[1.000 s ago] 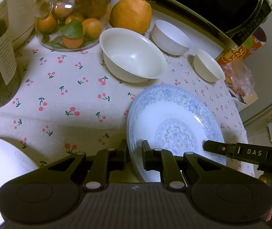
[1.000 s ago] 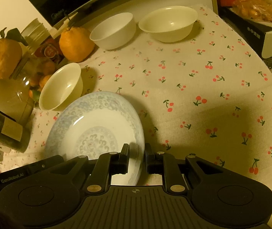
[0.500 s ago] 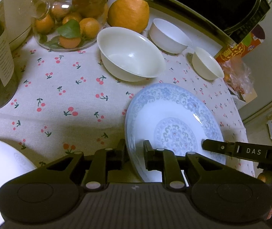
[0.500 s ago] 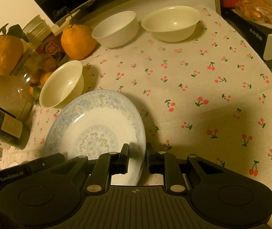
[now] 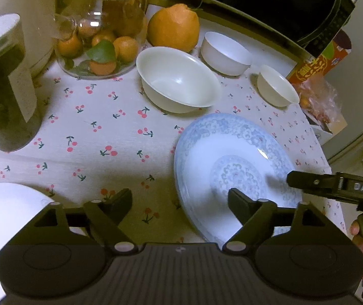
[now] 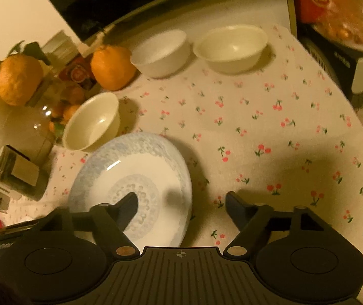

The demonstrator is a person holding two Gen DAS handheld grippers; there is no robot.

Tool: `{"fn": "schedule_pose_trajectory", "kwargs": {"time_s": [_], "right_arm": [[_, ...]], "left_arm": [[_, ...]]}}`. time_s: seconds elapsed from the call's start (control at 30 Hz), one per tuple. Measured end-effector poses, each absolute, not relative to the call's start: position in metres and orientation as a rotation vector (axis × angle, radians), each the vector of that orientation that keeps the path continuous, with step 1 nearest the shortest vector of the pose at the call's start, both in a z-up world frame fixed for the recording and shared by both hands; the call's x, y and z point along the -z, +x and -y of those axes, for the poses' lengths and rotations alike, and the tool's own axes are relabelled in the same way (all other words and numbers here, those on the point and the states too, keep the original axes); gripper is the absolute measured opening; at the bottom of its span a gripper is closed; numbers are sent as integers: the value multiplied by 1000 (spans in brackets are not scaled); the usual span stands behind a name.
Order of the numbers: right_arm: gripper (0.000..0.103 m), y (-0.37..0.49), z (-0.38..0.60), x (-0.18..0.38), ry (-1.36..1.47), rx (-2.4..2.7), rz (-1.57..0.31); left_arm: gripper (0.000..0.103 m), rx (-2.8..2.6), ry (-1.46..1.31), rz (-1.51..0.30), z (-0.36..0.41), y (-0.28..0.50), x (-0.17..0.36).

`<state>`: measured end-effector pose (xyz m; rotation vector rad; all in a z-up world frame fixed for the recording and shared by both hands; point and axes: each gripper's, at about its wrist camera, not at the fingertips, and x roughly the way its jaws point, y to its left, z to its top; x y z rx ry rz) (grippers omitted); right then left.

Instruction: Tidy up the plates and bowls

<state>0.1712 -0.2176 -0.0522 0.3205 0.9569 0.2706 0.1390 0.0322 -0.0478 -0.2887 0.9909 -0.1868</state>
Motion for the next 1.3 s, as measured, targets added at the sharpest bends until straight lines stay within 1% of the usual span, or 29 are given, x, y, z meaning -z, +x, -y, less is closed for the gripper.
{"fn": "schedule_pose_trajectory", "kwargs": {"time_s": [0.07, 0.17, 0.3, 0.43, 0.67, 0.93, 1.17, 1.3], "right_arm": [[90, 166, 219, 48, 322, -282, -938], [93, 159, 221, 46, 312, -296, -922], [93, 149, 222, 43, 247, -307, -888], [93, 135, 224, 40, 183, -323, -848], [95, 110, 223, 42, 118, -373, -806], [95, 80, 197, 44, -30, -475, -764], [95, 60, 170, 49, -132, -590, -768], [95, 52, 160, 53, -169, -629, -782]], "left_arm": [[90, 192, -277, -978, -31, 135, 44], [95, 199, -252, -949, -30, 125, 38], [100, 212, -226, -903, -30, 110, 29], [102, 232, -187, -869, -30, 93, 24], [102, 271, -136, -854, -33, 66, 24], [102, 315, -100, -847, -34, 43, 23], [102, 372, -58, -848, -32, 22, 26], [102, 425, -46, -878, -29, 10, 30]]}}
